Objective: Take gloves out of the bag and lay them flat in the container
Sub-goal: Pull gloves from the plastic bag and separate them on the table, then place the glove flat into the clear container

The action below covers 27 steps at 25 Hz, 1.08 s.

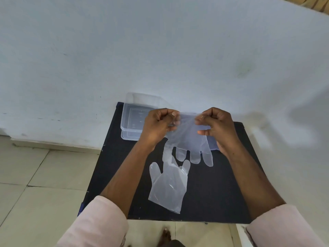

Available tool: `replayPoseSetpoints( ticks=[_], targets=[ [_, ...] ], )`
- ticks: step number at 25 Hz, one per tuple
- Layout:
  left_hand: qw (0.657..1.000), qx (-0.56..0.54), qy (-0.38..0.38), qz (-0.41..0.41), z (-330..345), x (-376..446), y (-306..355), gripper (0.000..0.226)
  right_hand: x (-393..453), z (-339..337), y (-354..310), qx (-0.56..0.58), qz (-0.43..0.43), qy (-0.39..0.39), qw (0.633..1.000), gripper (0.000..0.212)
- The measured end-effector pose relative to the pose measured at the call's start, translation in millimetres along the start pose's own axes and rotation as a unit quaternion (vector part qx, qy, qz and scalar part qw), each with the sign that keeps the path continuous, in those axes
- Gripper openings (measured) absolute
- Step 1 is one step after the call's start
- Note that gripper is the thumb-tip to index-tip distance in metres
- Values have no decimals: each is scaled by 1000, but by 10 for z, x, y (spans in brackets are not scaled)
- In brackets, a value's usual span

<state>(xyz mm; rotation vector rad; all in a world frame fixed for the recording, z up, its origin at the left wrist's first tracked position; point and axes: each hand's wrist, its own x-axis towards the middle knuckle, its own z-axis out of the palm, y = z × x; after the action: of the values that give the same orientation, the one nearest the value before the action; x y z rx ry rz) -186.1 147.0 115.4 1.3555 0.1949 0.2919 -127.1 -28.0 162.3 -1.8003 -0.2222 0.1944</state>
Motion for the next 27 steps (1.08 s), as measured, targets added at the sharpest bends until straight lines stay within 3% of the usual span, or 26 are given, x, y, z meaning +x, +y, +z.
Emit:
replayPoseSetpoints(
  ticks=[15,27],
  targets=[
    [994,77,8,-78,-116,885,-180,16,982,122,445,78,37,-58,995,19],
    [983,127,63,-117,-1022,2415,-158,18,2446,1303,374,1,53,-30,998,19]
  ],
)
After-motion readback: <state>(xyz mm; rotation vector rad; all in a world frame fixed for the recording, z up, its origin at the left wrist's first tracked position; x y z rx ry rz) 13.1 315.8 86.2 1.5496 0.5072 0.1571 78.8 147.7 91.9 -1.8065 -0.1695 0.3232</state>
